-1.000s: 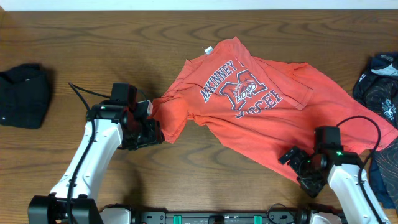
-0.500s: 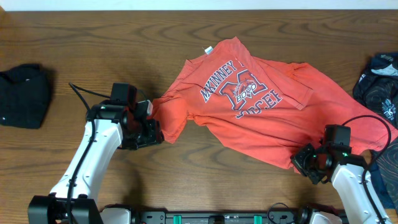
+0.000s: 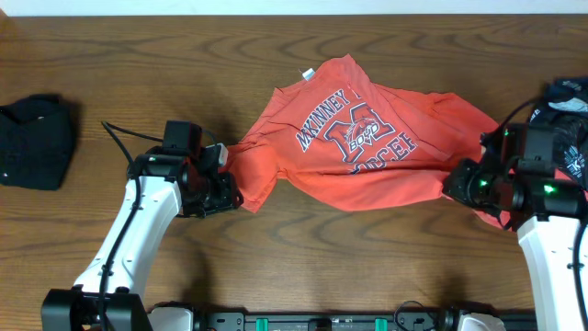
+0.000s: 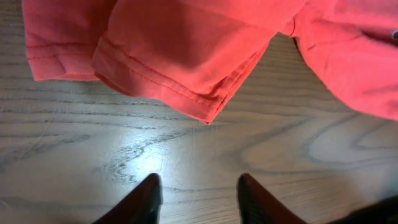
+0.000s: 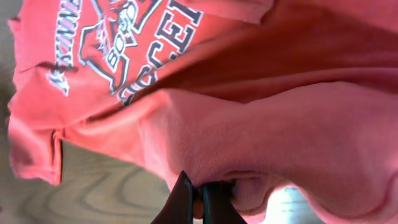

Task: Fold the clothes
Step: 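Grasp the right side of the T-shirt with the right gripper, then lift the T-shirt with both grippers and stretch it apart sideways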

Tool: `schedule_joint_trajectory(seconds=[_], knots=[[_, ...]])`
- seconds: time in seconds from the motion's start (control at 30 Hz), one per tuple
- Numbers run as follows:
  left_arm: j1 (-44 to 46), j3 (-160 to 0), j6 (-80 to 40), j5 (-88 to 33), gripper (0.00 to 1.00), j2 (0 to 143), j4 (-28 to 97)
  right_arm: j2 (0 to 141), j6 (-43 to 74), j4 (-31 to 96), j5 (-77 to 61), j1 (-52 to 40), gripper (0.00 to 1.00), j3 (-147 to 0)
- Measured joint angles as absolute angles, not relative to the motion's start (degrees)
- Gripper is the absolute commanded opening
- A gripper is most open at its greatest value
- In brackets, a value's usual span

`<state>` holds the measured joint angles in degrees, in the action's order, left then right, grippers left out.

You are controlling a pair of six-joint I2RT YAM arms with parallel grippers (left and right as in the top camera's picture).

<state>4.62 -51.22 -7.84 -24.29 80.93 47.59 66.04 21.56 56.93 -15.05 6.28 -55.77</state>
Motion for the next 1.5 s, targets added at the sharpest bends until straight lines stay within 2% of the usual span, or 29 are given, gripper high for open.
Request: schedule_joint_trajectory(seconds=[0.2, 0.47, 0.63, 0.83, 1.0, 1.27, 1.3, 1.37, 1.43, 1.5], knots=[[5.3, -51.2, -8.3, -29.4, 0.64, 80.9, 43.4, 66.0, 19.4, 59.5, -14.4, 4.1, 0.01, -56.8], [9.9, -51.2, -11.4, -30.8, 0.68, 81.6, 38.3, 66.0, 18.6, 60.1, -13.8, 0.7, 0.01, -56.8], [11.8, -51.2, -13.7, -28.4, 0.68, 87.0, 38.1, 66.0, 18.6, 60.7, -13.6, -0.6, 0.01, -56.8], [11.9, -51.2, -14.8, -27.2, 0.68, 95.0, 38.1, 66.0, 18.6, 61.7, -13.6, -1.0, 0.01, -56.8], [11.9, -51.2, -15.2, -26.5, 0.74, 97.0, 38.1, 66.0, 18.6, 61.7, -13.6, -1.0, 0.01, -56.8], [11.8, -52.7, -18.9, -27.1, 0.75, 99.4, 36.4, 66.0, 18.2, 61.7, -13.5, -1.0, 0.01, -56.8], [11.9, -53.1, -19.6, -27.5, 0.73, 99.8, 35.4, 66.0, 18.2, 61.7, -13.5, -1.0, 0.01, -56.8], [11.9, -53.9, -20.9, -28.8, 0.56, 100.8, 32.6, 66.0, 18.2, 61.7, -13.5, -1.0, 0.01, -56.8], [11.8, -54.3, -21.6, -30.1, 0.06, 102.1, 29.8, 66.0, 18.1, 61.7, -13.5, -1.0, 0.01, -56.9], [11.7, -54.4, -21.6, -30.5, 0.06, 103.3, 28.2, 66.0, 18.0, 61.7, -13.5, -1.0, 0.01, -56.9]])
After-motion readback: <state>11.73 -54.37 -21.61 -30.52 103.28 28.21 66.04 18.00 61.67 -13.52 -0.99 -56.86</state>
